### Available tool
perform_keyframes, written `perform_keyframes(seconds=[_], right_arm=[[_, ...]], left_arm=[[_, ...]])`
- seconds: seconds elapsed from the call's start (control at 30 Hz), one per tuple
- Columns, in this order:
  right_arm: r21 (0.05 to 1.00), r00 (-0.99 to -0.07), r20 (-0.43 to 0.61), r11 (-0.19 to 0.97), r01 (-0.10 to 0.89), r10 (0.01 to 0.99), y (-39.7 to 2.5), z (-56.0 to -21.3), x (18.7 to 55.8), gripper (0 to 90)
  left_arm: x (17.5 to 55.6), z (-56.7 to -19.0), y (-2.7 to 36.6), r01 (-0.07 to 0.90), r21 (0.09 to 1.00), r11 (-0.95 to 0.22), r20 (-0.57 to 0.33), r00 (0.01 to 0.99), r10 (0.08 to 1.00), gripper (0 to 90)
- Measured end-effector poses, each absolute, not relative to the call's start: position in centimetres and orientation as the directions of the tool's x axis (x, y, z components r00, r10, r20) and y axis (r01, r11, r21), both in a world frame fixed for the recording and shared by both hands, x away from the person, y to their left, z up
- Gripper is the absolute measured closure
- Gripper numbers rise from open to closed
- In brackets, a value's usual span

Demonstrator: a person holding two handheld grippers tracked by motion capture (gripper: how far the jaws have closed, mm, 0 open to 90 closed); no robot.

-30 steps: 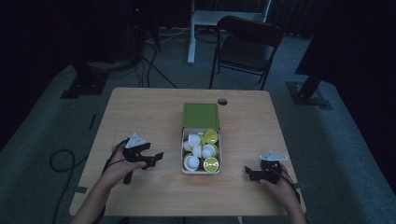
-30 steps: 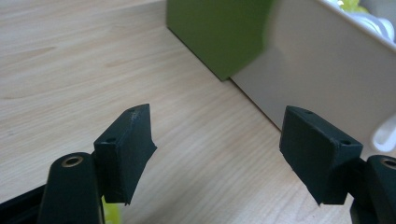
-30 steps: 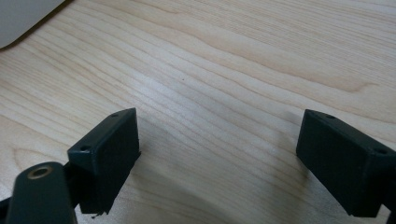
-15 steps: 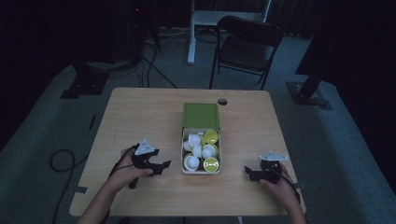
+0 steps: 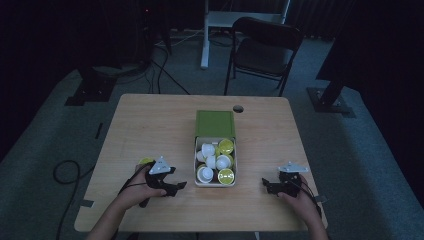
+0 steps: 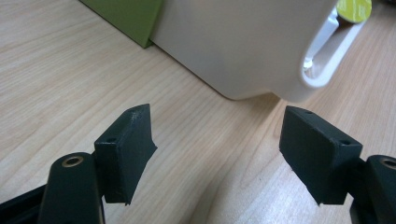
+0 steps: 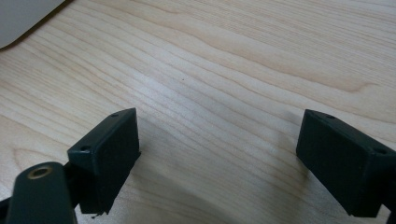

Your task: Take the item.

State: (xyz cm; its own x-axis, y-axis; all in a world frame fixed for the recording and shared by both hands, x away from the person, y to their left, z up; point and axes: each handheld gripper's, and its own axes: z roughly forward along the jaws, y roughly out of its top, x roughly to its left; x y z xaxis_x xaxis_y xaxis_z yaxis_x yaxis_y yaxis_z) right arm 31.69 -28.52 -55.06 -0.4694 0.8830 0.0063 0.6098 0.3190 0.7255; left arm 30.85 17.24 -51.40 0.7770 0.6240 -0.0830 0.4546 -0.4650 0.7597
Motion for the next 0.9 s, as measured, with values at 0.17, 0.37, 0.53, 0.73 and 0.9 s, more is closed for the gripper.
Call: perform_keyframes(seconds=[0.17,0.37,0.53,0.73,0.9], right_arm=[[0.726,-0.469,0.006,0.319,0.610,0.883,-28.5,-55.1,31.7,12.6],[0.725,-0.469,0.006,0.319,0.610,0.883,-28.5,-55.1,31.7,12.6],[0.725,-0.469,0.006,0.319,0.610,0.883,-28.5,-55.1,31.7,12.6],[0.725,-0.469,0.007,0.318,0.610,0.883,-28.5,-55.1,31.7,12.6],[0.725,-0.470,0.006,0.320,0.610,0.883,-28.5,-55.0,31.7,12.6]], left_arm=[[30.2,-52.1,17.0,0.444,0.749,-0.492,-0.067,0.789,0.611,26.0],[29.6,-52.7,16.8,0.420,0.737,-0.529,-0.042,0.810,0.585,26.0],[29.2,-53.3,16.5,0.411,0.723,-0.556,-0.031,0.823,0.568,24.8],[29.2,-53.8,16.3,0.418,0.706,-0.572,-0.018,0.818,0.575,23.7],[29.1,-54.4,16.0,0.403,0.706,-0.583,-0.010,0.828,0.561,19.2]])
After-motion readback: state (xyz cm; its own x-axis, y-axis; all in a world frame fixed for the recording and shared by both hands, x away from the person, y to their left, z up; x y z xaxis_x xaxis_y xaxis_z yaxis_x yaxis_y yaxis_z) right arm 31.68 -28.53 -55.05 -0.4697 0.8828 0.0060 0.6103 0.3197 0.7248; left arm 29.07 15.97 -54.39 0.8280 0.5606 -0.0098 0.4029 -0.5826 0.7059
